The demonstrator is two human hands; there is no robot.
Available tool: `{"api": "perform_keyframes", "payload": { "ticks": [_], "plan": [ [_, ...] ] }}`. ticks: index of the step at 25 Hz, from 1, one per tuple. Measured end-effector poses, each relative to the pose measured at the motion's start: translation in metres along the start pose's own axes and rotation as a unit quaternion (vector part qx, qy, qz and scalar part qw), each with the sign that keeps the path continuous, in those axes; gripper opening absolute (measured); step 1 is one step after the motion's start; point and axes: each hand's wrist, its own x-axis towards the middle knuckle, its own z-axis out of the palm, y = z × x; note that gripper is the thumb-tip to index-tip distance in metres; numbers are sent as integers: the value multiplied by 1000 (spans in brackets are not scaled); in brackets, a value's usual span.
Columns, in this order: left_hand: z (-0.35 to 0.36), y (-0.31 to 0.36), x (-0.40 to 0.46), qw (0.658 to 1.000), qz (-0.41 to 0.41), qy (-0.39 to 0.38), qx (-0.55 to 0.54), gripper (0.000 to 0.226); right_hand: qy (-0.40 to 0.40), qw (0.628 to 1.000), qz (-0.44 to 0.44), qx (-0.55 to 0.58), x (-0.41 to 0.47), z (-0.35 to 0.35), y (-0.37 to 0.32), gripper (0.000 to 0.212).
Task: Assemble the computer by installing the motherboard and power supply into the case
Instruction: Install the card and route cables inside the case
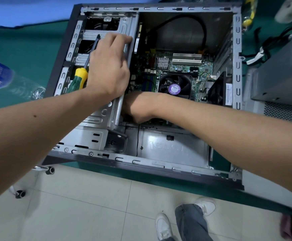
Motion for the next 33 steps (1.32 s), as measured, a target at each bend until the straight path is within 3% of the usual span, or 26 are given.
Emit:
{"api": "perform_keyframes", "payload": {
  "ticks": [4, 8, 13, 21, 23, 27, 33],
  "plan": [
    [0, -1, 0, 1000, 3, -3, 1, 44, -16, 999, 33, 26, 0, -4, 7, 12],
    [0, 0, 0, 1000, 3, -4, -1, 45, 35, 993, 58, 100, 0, -6, 19, 12],
    [0, -1, -1, 1000, 0, -4, -2, 45, 11, 991, 50, 125, 1, -4, 16, 15],
    [-1, 0, -1, 1000, 0, -5, -6, 44, 17, 997, 19, 70, -3, -8, 9, 22],
    [-1, 0, -1, 1000, 0, -6, -6, 44, 21, 999, 13, 27, -3, -6, 6, 10],
    [-1, 0, -2, 1000, -1, -6, -4, 43, 31, 999, -22, -28, -4, -3, -2, 6],
    [-2, 1, 0, 1000, 1, -3, -1, 43, 49, 996, -43, -55, 4, 5, 0, 18]
  ]
}}
